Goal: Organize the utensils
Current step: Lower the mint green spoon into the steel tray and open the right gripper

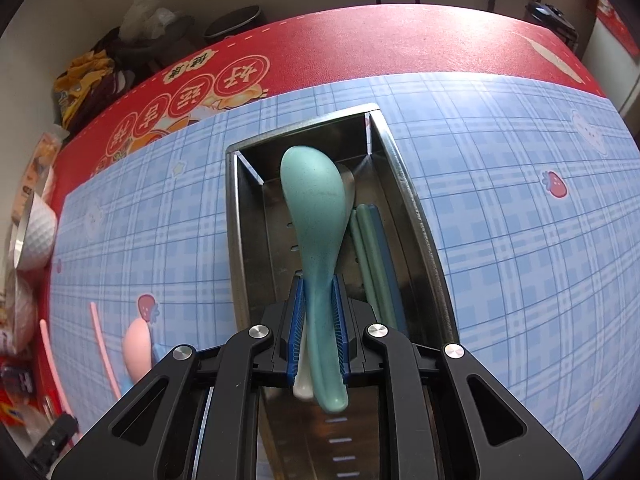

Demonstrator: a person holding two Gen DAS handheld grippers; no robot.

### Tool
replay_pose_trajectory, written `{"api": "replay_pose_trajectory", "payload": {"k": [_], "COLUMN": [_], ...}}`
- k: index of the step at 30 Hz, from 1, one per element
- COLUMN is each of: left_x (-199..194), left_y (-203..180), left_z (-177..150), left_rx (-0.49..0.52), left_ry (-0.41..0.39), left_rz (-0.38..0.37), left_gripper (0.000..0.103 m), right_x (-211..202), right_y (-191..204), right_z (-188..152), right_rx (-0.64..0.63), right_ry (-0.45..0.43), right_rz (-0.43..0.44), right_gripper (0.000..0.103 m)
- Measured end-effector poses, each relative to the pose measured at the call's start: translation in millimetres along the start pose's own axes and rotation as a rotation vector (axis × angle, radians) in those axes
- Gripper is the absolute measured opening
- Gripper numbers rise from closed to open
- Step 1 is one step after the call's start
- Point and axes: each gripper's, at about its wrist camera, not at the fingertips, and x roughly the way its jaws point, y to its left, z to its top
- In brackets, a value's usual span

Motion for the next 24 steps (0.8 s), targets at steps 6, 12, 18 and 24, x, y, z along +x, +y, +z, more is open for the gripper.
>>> {"api": "replay_pose_trajectory", "payload": {"k": [6, 12, 18, 24], "left_x": [1, 2, 2, 7], "left_y": [-6, -21, -46, -75], "left_z": [-1, -3, -5, -10], "left_rx": [0.012, 0.043, 0.090, 0.139], "left_ry": [0.005, 0.009, 0.012, 0.025], "left_rz": [-0.007, -0.026, -0.044, -0.060], "left_gripper": [0.006, 0.006, 0.006, 0.006], "right_x": [-14, -36, -55, -77], "right_y": [-1, -16, -38, -55], "right_z": [-2, -12, -41, -73], "right_rx": [0.004, 0.044, 0.062, 0.039], "right_ry": [-0.019, -0.051, -0.053, -0.083], "right_rz": [0.072, 0.109, 0.138, 0.176], "right_gripper": [0.020, 0.021, 0.041, 0.054]}}
